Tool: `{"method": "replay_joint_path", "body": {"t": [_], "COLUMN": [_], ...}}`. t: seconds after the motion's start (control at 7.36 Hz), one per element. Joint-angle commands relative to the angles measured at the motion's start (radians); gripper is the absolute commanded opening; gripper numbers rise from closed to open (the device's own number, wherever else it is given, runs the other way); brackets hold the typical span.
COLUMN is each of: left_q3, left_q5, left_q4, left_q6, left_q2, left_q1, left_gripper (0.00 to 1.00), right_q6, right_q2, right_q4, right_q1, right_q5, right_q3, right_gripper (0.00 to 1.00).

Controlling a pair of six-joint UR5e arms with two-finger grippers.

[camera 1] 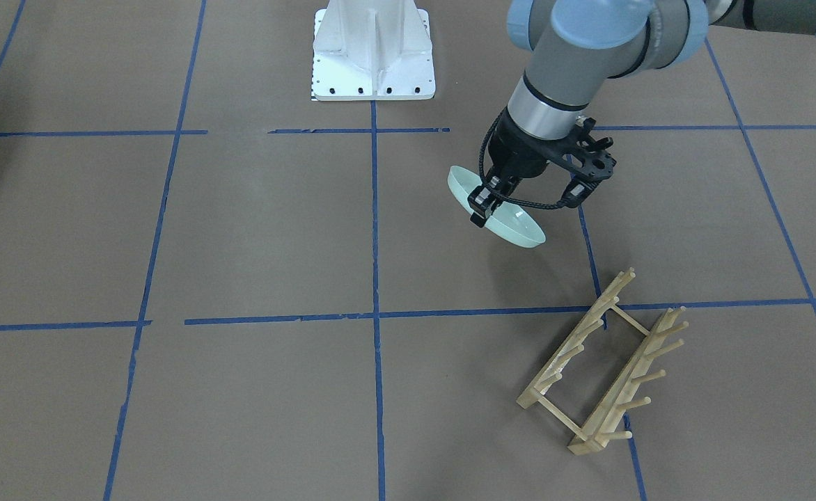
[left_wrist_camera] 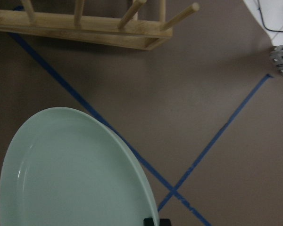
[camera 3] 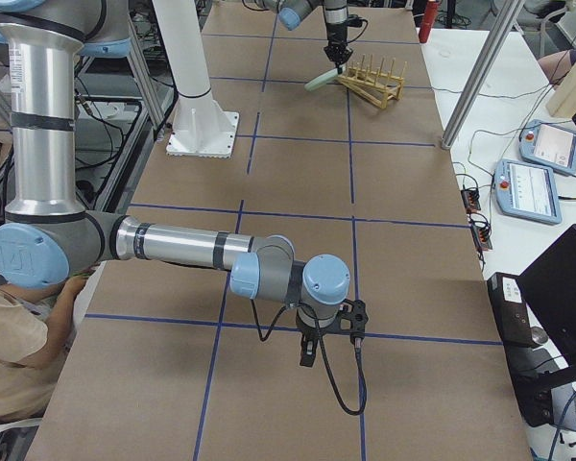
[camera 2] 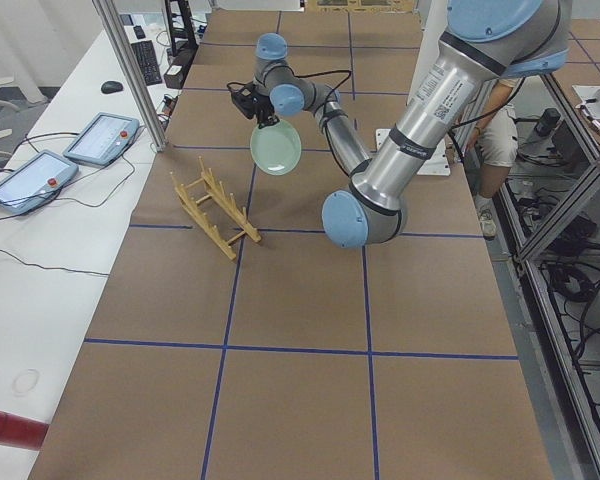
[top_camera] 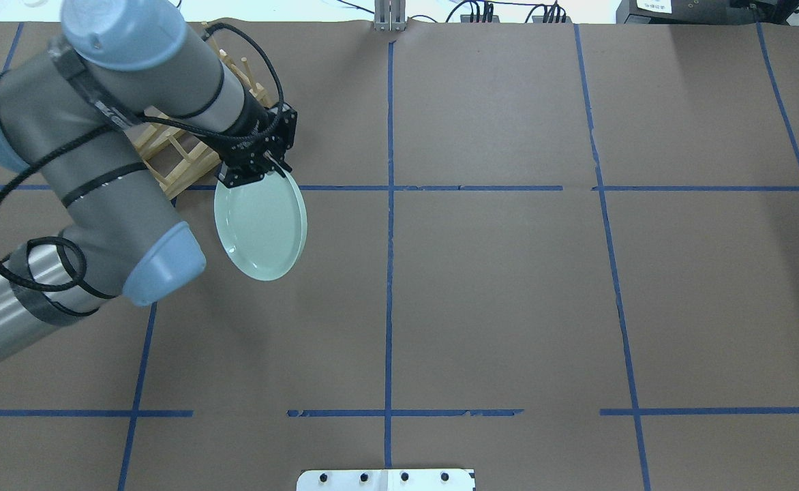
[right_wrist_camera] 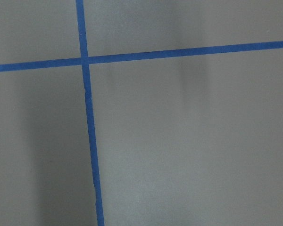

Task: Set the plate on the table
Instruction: 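Carry the plate with the left gripper toward the robot and lower it flat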

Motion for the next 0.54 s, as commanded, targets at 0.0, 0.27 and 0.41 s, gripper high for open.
{"method": "replay_joint_path", "body": {"t": [0.0, 0.27, 0.41], "left_q3": [0.107, 0.245, 0.275], "left_q5": [0.071, 0.079, 0.08], "left_q4": [0.25, 0.288, 0.29], "left_q6": [0.13, 0.273, 0.349], "left_q2": [-0.113, -0.177, -0.187], "left_q1": [0.088, 0.137, 0.167], "left_gripper": [0.0, 0.0, 0.0], "right_q6": [0.0, 0.0, 0.0], "right_q2": [0.0, 0.0, 0.0], "right_q4": [0.0, 0.0, 0.0], "right_q1": [0.0, 0.0, 0.0], "right_q5": [0.0, 0.0, 0.0], "right_q3": [0.0, 0.0, 0.0], "right_gripper": [1.0, 1.0, 1.0]}}
